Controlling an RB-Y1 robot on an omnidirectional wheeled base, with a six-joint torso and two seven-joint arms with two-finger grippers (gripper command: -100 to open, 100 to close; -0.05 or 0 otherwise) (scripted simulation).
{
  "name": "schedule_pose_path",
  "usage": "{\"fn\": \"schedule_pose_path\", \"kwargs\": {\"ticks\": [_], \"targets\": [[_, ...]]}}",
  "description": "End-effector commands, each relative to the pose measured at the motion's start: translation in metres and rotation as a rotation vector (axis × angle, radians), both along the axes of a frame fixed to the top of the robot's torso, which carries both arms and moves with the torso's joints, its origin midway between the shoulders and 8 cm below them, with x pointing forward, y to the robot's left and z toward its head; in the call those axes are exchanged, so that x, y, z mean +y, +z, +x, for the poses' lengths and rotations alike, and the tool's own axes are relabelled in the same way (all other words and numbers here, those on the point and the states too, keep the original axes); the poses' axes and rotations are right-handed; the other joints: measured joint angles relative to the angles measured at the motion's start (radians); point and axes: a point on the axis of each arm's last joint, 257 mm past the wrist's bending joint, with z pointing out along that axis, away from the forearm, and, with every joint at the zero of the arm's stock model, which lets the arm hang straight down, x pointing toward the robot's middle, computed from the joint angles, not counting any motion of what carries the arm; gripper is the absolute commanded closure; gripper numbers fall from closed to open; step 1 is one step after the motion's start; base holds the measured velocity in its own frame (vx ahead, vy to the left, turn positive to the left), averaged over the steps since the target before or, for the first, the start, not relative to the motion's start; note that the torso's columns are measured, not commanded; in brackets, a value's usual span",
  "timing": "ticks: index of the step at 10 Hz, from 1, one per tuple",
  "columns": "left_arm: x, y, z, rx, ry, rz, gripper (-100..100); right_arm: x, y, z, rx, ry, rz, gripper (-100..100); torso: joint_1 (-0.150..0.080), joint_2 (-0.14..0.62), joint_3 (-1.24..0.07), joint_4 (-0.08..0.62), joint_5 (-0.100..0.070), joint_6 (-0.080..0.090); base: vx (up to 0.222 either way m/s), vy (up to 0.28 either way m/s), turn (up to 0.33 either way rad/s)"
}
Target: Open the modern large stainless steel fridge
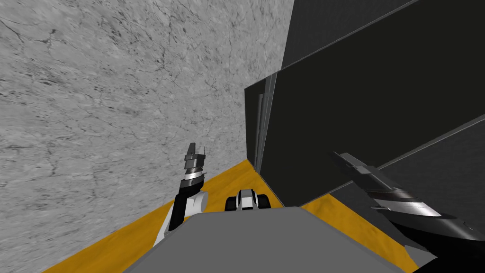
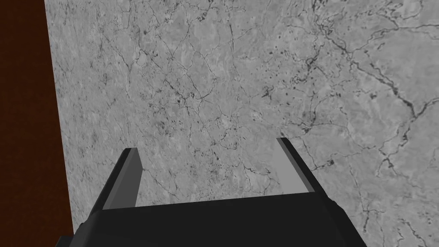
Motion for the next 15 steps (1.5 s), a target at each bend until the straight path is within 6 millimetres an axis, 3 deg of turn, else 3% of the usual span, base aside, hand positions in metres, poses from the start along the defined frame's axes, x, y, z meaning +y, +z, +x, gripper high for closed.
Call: {"fn": "schedule_pose_path", "kwargs": {"ticks": [1,15], "targets": [[0.000,0.000,0.000,0.000,0.000,0.000,0,-0.008,0.013,-0.010,0.021,-0.027,-0.103,-100,0.000,-0.004,-0.001,-0.002,-0.001,-0.002,0.081,0.015,0.112],[0.000,0.000,0.000,0.000,0.000,0.000,0,-0.037,0.056,-0.050,0.184,-0.134,-0.566,-100,-0.007,-0.026,-0.019,-0.012,-0.004,-0.014,0.066,0.012,0.108]]}}
